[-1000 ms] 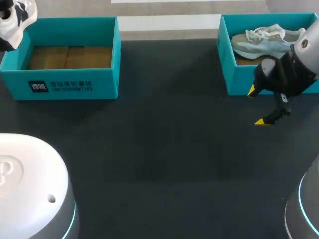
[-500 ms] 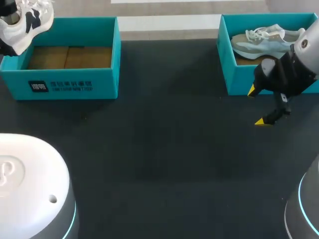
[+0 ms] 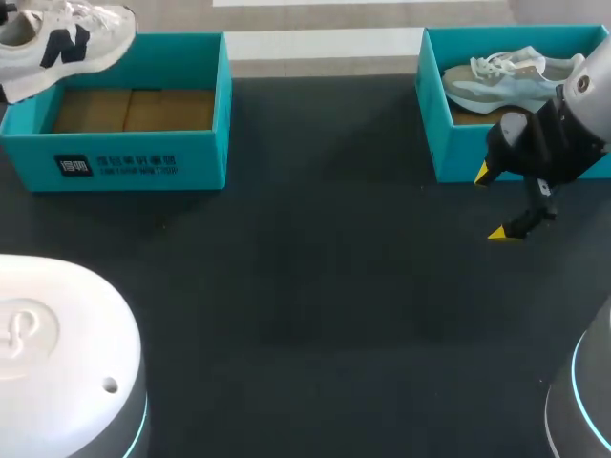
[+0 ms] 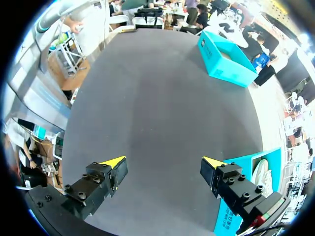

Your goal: Take the shoe out of the shoebox, open the shoe tongue, remove and reinsert the insole, then place the shoe into the shoebox

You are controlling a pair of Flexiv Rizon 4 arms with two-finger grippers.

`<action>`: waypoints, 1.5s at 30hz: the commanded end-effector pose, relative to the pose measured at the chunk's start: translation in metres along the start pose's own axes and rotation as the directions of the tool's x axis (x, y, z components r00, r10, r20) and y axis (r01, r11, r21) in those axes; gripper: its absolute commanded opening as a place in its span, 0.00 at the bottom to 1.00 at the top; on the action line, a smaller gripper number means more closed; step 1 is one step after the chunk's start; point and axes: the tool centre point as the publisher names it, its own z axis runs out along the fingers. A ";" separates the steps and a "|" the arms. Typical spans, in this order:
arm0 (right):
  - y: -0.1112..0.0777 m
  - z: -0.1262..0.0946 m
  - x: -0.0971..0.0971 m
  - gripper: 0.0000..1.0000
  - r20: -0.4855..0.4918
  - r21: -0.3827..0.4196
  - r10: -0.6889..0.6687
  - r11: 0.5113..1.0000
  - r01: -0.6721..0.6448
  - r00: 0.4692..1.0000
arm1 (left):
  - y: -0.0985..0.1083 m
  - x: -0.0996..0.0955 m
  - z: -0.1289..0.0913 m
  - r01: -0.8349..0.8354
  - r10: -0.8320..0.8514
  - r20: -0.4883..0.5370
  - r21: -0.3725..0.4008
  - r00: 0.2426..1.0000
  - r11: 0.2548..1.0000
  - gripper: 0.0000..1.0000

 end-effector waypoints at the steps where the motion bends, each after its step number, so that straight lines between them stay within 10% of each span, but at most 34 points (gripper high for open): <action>1: 0.000 0.001 0.000 1.00 0.001 0.001 0.000 1.000 0.000 1.000 | -0.002 0.000 -0.002 -0.735 0.709 -0.194 -0.185 0.678 0.652 0.00; 45: 0.000 0.001 0.000 1.00 0.001 0.001 0.000 1.000 0.000 1.000 | 0.016 -0.032 -0.009 -0.634 0.637 -0.054 -0.196 0.769 0.748 0.00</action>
